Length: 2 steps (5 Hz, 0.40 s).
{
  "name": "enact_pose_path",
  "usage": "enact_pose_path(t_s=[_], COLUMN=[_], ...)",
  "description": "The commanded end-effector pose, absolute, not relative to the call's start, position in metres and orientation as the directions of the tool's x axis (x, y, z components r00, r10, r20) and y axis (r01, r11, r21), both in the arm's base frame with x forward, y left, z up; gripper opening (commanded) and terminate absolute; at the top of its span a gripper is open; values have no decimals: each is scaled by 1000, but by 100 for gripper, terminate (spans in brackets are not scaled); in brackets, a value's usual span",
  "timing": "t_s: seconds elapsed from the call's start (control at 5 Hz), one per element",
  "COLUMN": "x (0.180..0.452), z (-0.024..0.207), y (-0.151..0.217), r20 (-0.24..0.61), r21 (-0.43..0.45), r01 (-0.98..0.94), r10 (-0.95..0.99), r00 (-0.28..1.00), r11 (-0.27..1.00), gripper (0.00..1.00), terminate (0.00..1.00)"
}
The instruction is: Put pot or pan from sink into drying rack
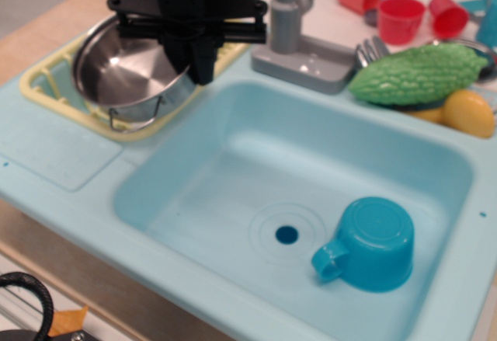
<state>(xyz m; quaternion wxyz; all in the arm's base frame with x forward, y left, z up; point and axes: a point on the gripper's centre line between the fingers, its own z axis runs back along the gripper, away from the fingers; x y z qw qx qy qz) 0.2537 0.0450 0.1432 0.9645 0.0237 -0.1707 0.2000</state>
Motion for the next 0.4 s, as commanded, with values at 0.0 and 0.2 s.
enact_pose_path(t_s=[0.0, 0.2], x=[269, 279], z=[147, 142], y=[72, 86], r20=[390, 389], r21=[-61, -80], r01=[-371, -330], r10=[364, 334], r00=[846, 858], r11=[927, 941], gripper=[0, 0], terminate=[0, 100])
